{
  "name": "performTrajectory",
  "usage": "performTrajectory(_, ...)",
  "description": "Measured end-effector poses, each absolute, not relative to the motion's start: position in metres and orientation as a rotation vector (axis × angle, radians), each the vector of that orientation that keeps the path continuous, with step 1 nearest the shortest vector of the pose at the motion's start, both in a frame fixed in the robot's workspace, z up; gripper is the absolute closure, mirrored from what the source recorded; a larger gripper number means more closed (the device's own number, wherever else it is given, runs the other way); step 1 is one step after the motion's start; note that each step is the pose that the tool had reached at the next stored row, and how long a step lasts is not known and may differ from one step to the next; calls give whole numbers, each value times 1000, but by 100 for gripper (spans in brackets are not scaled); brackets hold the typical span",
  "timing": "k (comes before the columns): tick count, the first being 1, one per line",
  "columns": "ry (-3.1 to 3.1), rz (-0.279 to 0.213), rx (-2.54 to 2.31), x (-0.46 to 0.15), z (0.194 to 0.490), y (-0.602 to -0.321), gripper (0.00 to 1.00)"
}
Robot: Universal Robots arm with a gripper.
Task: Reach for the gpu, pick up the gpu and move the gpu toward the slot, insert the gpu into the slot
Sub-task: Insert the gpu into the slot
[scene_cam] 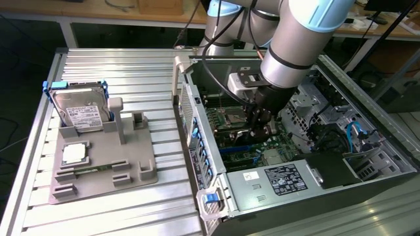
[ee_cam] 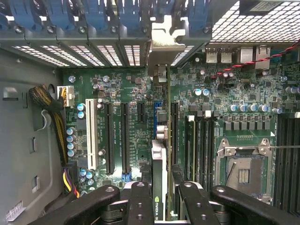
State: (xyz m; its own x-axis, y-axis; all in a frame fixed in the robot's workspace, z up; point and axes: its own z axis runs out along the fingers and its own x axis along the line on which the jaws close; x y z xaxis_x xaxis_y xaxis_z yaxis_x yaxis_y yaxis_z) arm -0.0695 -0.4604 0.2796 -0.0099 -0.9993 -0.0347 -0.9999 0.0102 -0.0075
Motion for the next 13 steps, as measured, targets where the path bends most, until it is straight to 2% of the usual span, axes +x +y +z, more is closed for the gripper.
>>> performTrajectory(13,2211,30,-2189,-73,277,-463,73)
